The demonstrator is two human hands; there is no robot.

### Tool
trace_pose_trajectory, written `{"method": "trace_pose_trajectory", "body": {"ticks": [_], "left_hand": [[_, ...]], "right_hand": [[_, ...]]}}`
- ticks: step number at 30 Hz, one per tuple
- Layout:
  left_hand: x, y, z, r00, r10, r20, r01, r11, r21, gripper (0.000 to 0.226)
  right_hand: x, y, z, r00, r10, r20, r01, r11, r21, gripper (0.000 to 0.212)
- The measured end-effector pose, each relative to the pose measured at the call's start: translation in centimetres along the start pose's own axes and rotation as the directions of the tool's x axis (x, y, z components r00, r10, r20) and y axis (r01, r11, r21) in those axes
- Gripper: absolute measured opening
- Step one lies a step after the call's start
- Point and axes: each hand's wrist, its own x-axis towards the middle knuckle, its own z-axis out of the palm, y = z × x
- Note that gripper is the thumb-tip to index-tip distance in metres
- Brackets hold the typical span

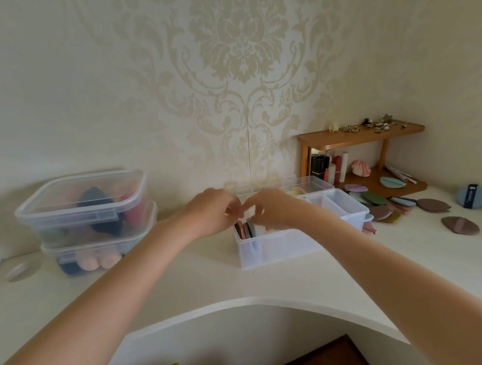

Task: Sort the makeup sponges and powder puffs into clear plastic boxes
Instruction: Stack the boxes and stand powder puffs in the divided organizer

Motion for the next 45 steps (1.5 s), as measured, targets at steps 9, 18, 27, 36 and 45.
{"method": "trace_pose_trajectory", "body": {"ticks": [9,18,27,36,45], "left_hand": [[3.2,3.2,1.5,0.994,0.088,0.069,-0.083,0.994,-0.076,0.021],[3.5,2.6,3.1,0.989,0.086,0.117,-0.071,0.989,-0.127,0.021],[3.3,2.4,4.0,0.997,0.073,-0.007,-0.073,0.997,-0.016,0.021],[2.9,1.5,2.2,0.989,-0.070,-0.126,0.043,0.977,-0.207,0.016],[1.3,1.2,1.3,1.000,0.010,-0.021,-0.015,0.968,-0.251,0.020]], "right_hand": [[-3.0,11.8,-6.3,0.761,0.442,-0.475,-0.424,0.893,0.152,0.022],[-3.8,16.6,-1.3,0.717,0.636,-0.285,-0.585,0.772,0.250,0.026],[-4.2,16.1,-3.7,0.678,0.615,-0.402,-0.513,0.788,0.340,0.027],[-3.0,5.2,-5.5,0.821,0.249,-0.514,-0.043,0.925,0.378,0.019],[-0.5,0.5,1.7,0.965,0.052,-0.257,-0.042,0.998,0.044,0.020]]}}
